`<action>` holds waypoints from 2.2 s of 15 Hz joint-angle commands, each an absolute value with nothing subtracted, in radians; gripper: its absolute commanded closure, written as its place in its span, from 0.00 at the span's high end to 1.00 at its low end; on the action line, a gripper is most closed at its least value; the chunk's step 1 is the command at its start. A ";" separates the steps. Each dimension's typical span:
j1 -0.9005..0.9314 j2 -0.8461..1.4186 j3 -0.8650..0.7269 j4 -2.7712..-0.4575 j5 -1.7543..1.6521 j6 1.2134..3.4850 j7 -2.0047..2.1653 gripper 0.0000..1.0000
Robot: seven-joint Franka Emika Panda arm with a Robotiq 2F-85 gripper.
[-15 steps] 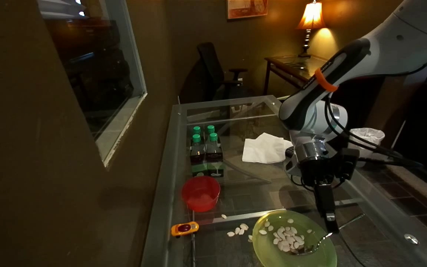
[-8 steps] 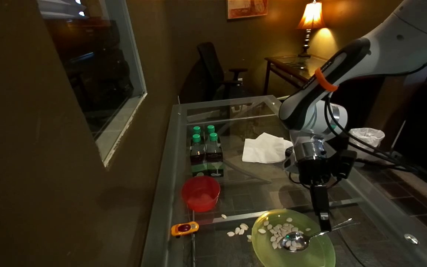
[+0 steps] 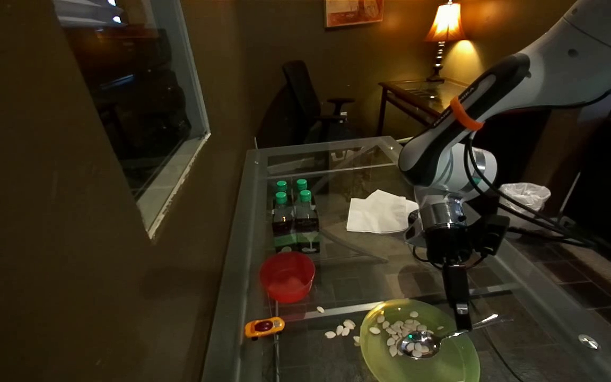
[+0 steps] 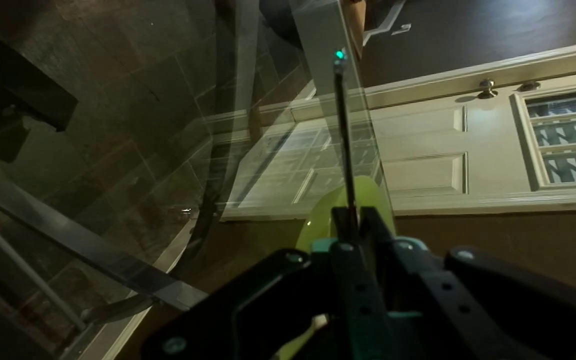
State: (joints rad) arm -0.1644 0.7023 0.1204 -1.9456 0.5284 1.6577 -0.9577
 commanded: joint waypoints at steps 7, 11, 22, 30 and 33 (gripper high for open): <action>-0.172 0.758 0.131 -1.893 0.592 1.682 -0.973 0.02; -0.165 0.763 0.129 -1.882 0.613 1.678 -0.959 0.02; -0.159 0.769 0.125 -1.867 0.605 1.681 -0.936 0.34; -0.159 0.747 0.125 -1.873 0.606 1.695 -0.946 0.79; -0.152 0.725 0.130 -1.882 0.600 1.703 -0.950 0.87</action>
